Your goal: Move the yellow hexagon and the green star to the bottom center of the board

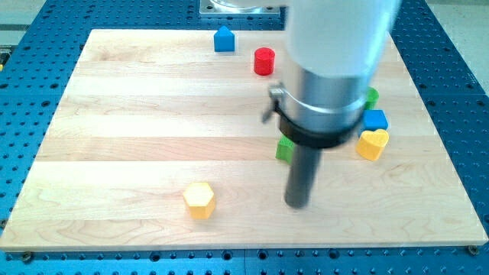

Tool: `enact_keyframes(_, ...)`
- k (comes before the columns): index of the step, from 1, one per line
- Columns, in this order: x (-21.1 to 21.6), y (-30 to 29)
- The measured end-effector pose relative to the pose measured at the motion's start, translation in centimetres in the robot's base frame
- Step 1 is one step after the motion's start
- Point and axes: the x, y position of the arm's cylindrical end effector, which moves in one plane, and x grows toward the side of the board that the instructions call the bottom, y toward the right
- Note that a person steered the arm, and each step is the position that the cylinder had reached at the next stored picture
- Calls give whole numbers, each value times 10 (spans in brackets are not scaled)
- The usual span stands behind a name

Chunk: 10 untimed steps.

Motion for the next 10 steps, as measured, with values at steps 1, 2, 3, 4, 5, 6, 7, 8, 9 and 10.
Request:
enact_keyframes(1, 31, -92)
enact_keyframes(2, 22, -117)
enact_keyframes(3, 14, -121)
enact_keyframes(4, -4, -81)
enact_keyframes(5, 1, -7)
enact_keyframes(6, -58, 66)
enact_keyframes(7, -93, 50)
enact_keyframes(8, -104, 38)
enact_keyframes(9, -116, 20)
enact_keyframes(10, -69, -17)
